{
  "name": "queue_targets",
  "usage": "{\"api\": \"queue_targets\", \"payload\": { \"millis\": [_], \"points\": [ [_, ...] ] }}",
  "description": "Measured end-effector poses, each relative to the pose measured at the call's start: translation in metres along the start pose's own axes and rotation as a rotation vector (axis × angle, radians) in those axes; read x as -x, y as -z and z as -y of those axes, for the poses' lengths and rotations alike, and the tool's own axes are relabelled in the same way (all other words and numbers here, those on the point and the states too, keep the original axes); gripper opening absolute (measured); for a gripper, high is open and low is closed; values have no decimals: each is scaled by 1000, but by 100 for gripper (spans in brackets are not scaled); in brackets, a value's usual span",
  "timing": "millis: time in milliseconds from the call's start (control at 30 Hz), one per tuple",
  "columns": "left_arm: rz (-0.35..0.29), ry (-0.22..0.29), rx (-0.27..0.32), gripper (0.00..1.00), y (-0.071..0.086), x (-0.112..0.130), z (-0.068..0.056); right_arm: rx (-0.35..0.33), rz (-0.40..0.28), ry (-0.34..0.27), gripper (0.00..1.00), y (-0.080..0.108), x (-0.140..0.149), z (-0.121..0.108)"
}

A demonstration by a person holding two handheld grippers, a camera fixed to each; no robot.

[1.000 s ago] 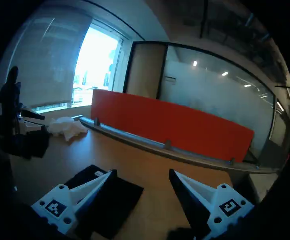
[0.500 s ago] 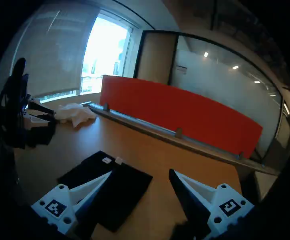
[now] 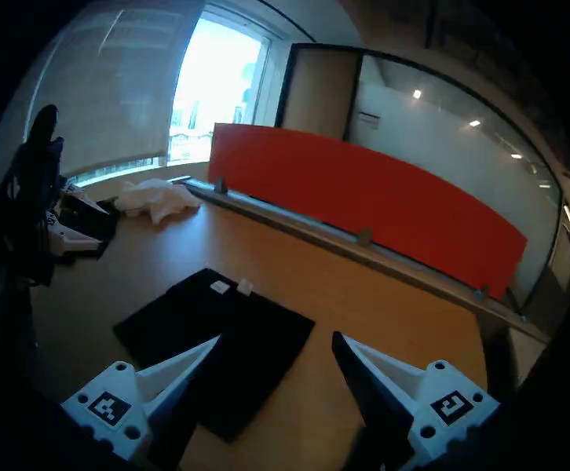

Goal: Fold towel

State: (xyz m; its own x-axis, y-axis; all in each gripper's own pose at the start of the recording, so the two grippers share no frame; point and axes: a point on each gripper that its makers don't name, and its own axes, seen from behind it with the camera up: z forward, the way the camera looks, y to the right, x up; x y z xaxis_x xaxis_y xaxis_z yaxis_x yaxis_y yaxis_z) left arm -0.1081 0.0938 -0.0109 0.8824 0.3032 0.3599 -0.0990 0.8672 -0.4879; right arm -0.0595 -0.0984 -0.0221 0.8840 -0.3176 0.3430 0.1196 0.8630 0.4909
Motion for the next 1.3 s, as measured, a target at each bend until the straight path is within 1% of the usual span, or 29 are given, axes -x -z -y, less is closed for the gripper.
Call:
{"api": "queue_targets", "payload": {
  "millis": [200,500,800,1000,1300],
  "points": [
    [32,-13,24,93,-8,21,-11,-12,33,2,100,-8,22,8],
    [89,-9,45,93,-24,57,-20,-38,96,5,100,-18,66,23],
    [156,-30,84,93,-38,91,-35,-53,152,-12,100,-23,102,32],
    [199,-43,114,93,-44,110,-46,-70,185,-8,100,-24,122,40],
    [256,-64,156,93,-48,136,-61,-100,241,-13,100,-23,155,52]
  ]
}}
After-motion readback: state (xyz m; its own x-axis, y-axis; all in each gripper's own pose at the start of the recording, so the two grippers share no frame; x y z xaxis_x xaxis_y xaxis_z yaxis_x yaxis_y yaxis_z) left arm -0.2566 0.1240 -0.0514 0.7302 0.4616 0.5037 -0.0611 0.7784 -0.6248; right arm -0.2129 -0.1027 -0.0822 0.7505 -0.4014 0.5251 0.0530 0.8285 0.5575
